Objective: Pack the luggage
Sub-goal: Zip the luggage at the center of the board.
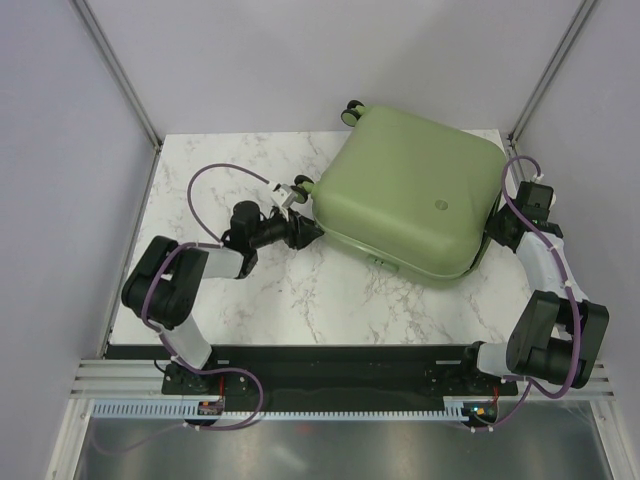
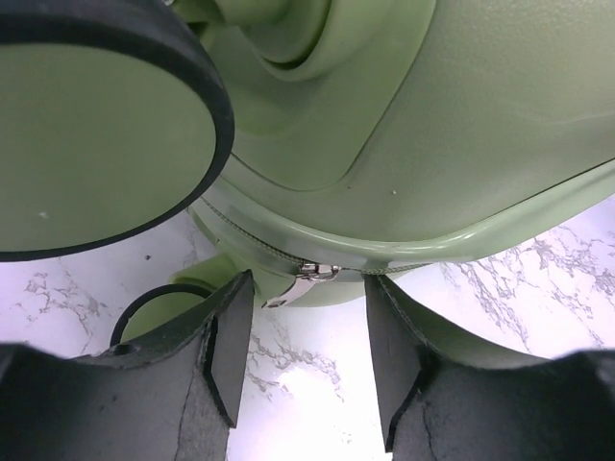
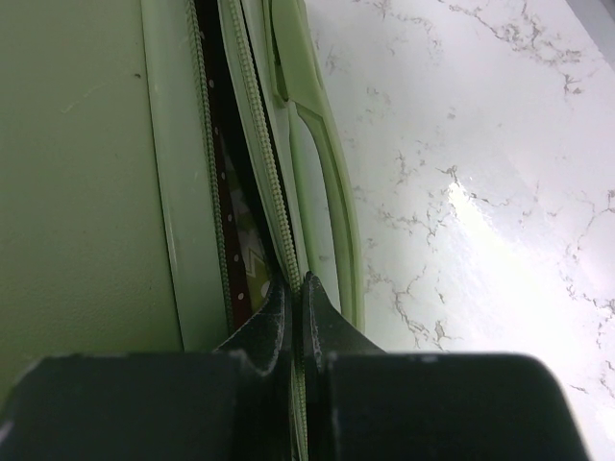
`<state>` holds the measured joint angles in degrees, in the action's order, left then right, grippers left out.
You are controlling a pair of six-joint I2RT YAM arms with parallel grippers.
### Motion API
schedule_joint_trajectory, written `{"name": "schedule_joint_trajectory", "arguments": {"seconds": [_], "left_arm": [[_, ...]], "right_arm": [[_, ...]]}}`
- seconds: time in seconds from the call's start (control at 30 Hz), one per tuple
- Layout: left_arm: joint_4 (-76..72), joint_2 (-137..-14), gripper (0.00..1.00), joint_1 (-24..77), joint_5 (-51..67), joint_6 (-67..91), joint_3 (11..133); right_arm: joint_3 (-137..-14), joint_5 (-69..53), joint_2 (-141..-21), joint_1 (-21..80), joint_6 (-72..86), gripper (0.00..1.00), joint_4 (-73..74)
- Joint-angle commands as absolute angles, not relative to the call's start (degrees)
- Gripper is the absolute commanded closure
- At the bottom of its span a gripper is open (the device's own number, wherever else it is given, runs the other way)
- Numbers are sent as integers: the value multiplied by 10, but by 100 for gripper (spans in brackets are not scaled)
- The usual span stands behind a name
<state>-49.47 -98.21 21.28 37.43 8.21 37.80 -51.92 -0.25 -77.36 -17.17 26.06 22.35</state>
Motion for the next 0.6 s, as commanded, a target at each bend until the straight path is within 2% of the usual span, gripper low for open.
{"name": "schedule_joint_trajectory", "arguments": {"seconds": [0.0, 0.1, 0.13, 0.2, 0.23, 0.27, 0.57], "left_arm": [[-507, -995, 46, 214, 370, 60, 409], [-511, -998, 59, 214, 387, 60, 413], [-513, -998, 70, 214, 390, 61, 411], [-524, -999, 82, 214, 395, 63, 408], [-527, -998, 92, 215, 396, 64, 405], [-532, -999, 96, 215, 396, 66, 404], [-553, -980, 98, 223, 403, 78, 381]], "right_arm": [[-514, 61, -803, -184, 255, 100, 266], [-514, 57, -804, -185, 254, 100, 265], [-514, 58, -804, -185, 253, 100, 265], [-514, 57, -806, -185, 253, 100, 263], [-516, 57, -807, -185, 251, 100, 262], [-517, 57, -808, -185, 250, 100, 263], [-515, 54, -814, -185, 251, 100, 259]]}}
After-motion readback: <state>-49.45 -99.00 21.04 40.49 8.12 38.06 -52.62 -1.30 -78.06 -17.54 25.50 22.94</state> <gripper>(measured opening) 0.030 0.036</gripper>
